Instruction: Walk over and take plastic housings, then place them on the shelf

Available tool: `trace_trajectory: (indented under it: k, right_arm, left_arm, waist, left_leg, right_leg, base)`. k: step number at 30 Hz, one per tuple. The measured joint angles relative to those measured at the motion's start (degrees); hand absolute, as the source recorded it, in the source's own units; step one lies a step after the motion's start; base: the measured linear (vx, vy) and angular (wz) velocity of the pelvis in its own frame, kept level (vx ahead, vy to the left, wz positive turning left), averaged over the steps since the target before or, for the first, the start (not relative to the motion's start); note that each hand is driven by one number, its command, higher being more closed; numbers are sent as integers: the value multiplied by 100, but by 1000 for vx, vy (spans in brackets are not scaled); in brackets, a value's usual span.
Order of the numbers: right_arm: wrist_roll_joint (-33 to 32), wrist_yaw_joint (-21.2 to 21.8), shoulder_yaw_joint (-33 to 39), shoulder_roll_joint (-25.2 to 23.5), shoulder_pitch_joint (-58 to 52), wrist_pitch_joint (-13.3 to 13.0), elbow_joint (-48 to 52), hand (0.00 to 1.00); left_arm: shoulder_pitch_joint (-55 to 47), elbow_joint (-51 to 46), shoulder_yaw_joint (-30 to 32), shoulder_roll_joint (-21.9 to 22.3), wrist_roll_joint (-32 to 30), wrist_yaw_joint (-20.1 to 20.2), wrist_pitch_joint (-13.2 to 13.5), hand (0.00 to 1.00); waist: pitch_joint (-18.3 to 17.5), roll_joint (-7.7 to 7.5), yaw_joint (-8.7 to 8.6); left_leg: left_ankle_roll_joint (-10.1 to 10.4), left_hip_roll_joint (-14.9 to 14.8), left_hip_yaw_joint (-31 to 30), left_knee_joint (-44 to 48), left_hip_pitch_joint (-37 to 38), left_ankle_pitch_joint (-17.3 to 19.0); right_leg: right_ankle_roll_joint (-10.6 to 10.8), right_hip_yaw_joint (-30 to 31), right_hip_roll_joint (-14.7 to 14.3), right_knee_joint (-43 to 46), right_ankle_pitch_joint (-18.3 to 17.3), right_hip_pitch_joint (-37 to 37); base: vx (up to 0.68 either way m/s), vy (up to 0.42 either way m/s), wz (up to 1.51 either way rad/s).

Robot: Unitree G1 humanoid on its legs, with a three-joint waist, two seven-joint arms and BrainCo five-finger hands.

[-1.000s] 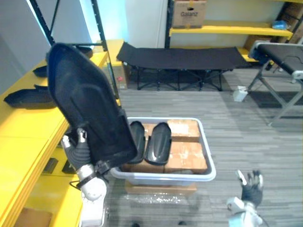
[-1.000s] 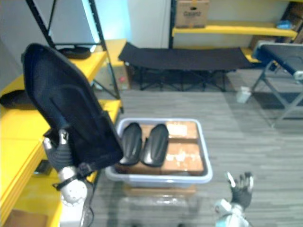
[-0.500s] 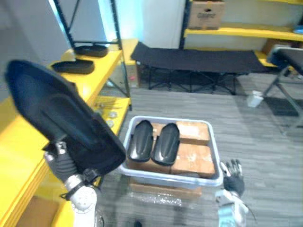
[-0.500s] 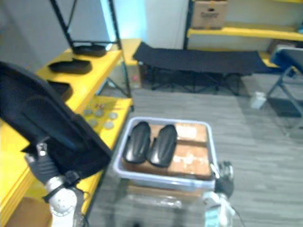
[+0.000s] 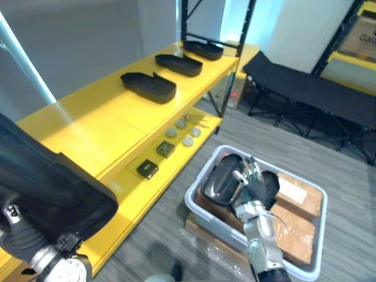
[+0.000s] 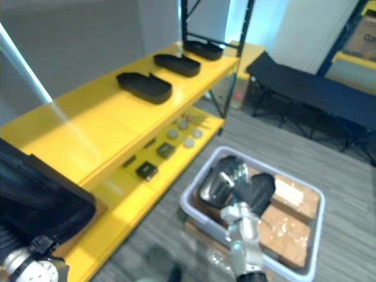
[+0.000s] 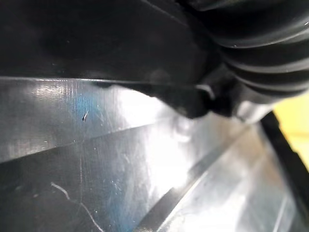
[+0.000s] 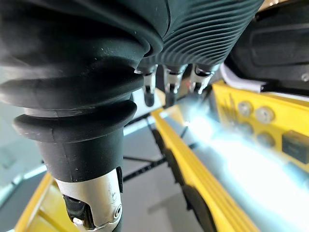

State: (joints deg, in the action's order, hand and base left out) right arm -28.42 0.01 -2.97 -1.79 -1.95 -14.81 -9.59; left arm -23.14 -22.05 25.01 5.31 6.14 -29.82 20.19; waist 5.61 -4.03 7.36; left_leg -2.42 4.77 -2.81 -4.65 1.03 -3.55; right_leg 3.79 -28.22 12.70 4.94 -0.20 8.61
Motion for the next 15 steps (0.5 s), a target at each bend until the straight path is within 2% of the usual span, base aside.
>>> trace_trajectory:
  k: [4, 8, 9, 11, 12, 13, 14, 15]
  right_arm:
    - [-14, 432, 0, 218, 11, 124, 7, 0]
    - [6, 750, 4, 417, 101, 244, 53, 0]
    - [24, 751, 21, 436, 74, 245, 92, 0]
    - [119, 749, 128, 482, -32, 245, 240, 0]
    - [119, 748, 244, 588, -198, 225, 394, 0]
    - [118, 751, 396, 637, -242, 195, 481, 0]
    - [117, 749, 476, 684, -238, 175, 498, 0]
    - [116, 750, 554, 757, -264, 116, 595, 0]
  left_arm:
    - [-3, 110, -53, -7, 28, -34, 9, 100]
    - [-17, 109, -104, -5, 82, -39, 9, 100]
    - [0, 110, -107, 0, 224, 42, 9, 100]
    - [-10, 176, -156, 3, 422, 201, 13, 100]
    - [-31, 225, -286, 8, 479, 278, 15, 100]
    - [0, 244, -465, -7, 480, 313, 45, 100]
    - [-2, 245, -556, -8, 477, 339, 61, 100]
    - [-52, 237, -649, 6, 475, 376, 98, 100]
  waist:
    - [58, -31, -8]
    - [179, 80, 6]
    - [213, 106, -3]
    - [275, 235, -19]
    - [223, 203, -47]
    - [178, 152, -79]
    - [179, 197, -100]
    - [102, 397, -191]
  left_leg:
    - [72, -21, 57, 541, -132, 250]
    - [257, -159, 45, 1146, -517, 477]
    - [237, -181, 116, 1254, -649, 607]
    - [175, -469, 811, 1556, -734, 848]
    - [186, -589, 1314, 1449, -704, 927]
    - [71, -639, 1668, 1636, -734, 975]
    - [69, -697, 1819, 1761, -729, 985]
    - [212, -827, 1901, 1720, -670, 952]
  right_leg:
    - [-43, 137, -46, -69, -161, 135]
    - [116, 101, -205, -244, -278, 185]
    - [240, -55, -208, -259, -371, 224]
    - [291, -280, -257, -260, -422, 348]
    - [233, -582, -183, -257, -467, 374]
    - [264, -792, -27, -233, -515, 306]
    - [253, -837, 4, -174, -527, 296]
    - [324, -972, -39, -30, -590, 302]
  base:
    - [38, -92, -6]
    - [-45, -122, 8]
    - [-109, -119, 21]
    - [-75, -89, 42]
    - [-53, -63, 75]
    - [-44, -41, 73]
    - [3, 28, 69]
    - [14, 48, 65]
